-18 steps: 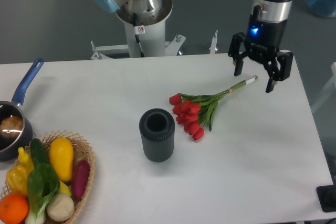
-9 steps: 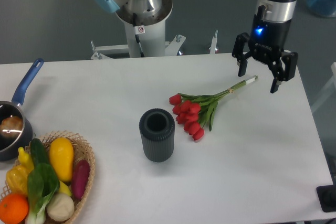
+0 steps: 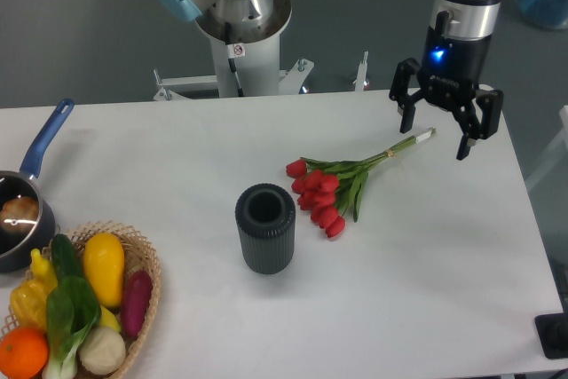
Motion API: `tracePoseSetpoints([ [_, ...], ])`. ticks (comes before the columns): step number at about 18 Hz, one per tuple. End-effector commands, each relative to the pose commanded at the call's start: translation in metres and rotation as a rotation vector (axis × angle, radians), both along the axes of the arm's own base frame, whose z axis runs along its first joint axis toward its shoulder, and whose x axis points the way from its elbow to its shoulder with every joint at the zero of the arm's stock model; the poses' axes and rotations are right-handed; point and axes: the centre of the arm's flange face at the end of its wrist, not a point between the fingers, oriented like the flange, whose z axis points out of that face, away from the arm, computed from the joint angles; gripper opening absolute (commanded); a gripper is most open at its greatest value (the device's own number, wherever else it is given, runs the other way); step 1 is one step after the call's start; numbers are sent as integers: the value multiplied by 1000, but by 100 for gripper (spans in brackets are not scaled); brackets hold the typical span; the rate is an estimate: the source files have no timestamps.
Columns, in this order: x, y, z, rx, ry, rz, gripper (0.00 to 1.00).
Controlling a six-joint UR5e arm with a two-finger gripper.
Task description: Pick up the flowers from the table
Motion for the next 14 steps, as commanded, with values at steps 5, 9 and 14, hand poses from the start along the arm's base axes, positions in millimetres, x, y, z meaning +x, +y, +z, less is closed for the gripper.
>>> tracePoseSetpoints([
  [5, 0, 5, -12, 5, -55, 57, 100],
  [9, 3, 8, -26, -7, -63, 43, 100],
  [14, 4, 6, -36, -29, -63, 39, 100],
])
